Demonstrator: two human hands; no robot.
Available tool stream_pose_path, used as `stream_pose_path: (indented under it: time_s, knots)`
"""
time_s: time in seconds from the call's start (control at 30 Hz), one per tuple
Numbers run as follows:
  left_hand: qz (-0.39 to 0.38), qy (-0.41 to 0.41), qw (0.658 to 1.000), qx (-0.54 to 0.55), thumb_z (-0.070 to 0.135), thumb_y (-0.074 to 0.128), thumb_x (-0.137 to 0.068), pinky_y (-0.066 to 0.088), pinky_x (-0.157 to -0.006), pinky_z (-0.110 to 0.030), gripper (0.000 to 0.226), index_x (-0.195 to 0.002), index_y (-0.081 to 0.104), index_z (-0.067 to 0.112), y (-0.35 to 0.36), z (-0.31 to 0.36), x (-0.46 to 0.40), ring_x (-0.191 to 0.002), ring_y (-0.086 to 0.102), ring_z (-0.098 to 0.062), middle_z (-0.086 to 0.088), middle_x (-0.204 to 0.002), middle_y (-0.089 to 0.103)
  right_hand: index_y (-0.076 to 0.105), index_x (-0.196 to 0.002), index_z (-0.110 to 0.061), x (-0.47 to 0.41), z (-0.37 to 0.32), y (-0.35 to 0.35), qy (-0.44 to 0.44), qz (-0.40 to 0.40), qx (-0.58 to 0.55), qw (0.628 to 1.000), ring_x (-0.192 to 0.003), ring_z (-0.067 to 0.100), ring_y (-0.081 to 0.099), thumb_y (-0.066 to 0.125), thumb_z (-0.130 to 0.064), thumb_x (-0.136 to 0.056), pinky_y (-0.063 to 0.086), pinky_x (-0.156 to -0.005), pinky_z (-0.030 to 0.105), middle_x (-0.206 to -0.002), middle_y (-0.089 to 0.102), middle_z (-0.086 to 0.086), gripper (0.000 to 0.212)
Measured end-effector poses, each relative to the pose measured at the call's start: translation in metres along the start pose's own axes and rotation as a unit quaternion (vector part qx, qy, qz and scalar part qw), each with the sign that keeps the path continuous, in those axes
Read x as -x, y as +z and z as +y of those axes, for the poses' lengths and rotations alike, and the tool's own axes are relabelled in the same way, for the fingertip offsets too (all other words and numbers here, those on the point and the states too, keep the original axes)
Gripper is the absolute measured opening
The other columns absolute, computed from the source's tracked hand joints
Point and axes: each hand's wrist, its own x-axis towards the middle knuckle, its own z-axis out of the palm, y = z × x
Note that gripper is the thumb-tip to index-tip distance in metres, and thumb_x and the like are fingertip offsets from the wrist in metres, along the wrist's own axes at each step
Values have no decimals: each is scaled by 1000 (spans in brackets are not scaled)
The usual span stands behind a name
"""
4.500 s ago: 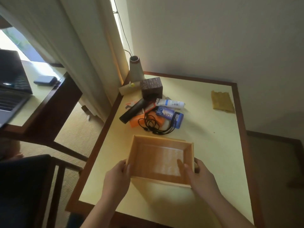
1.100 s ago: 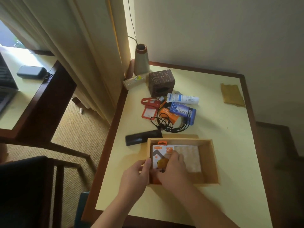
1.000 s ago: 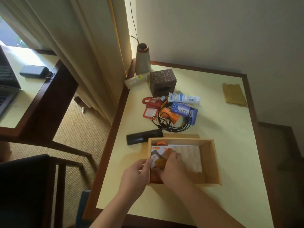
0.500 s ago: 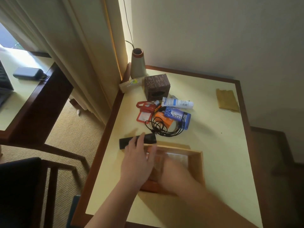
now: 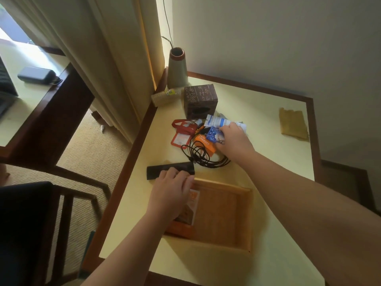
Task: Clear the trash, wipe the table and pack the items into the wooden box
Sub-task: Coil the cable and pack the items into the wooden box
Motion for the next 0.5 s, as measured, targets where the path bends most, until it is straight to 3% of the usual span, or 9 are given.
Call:
stream_pose_path:
  time_s: [0.17, 0.23, 0.3, 0.4, 0.5]
  knots:
    - [15, -5, 1000, 12, 52, 33, -108, 45, -90, -30, 39, -125, 63, 34, 4, -1, -1, -103, 47, -10, 12, -116, 59, 65, -122, -28, 43, 41, -13, 33, 56, -133, 989, -95, 15, 59, 77, -47, -82, 56, -75, 34, -110, 56, -3, 46]
    - [21, -7, 1000, 14, 52, 34, -108, 44, -88, -28, 37, -123, 64, 34, 6, -1, -1, -102, 48, -9, 13, -114, 59, 68, -115, -31, 67, 69, -6, 45, 30, -179, 982, -88, 13, 62, 83, -40, -78, 50, -71, 26, -103, 58, -7, 41]
    - [27, -12, 999, 15, 52, 35, -107, 42, -86, -27, 37, -122, 64, 34, 8, 0, -2, -101, 48, -8, 14, -112, 59, 70, -113, -32, 84, 94, 8, 41, -41, -144, 988, -87, 6, 61, 85, -40, -77, 47, -70, 24, -102, 59, -10, 40]
    - [27, -11, 999, 13, 52, 35, -107, 41, -85, -26, 38, -122, 64, 34, 8, -1, -2, -100, 47, -8, 15, -111, 57, 68, -123, -35, 90, 105, 22, 24, -142, -49, 988, -91, 6, 56, 81, -48, -80, 53, -79, 31, -106, 58, -11, 47]
    - [20, -13, 1000, 16, 53, 33, -107, 42, -87, -26, 39, -124, 63, 35, 8, -1, -2, -101, 45, -7, 16, -111, 54, 71, -114, -35, 75, 94, 12, 25, -147, -4, 989, -96, 14, 61, 71, -51, -85, 56, -81, 38, -106, 62, -9, 33]
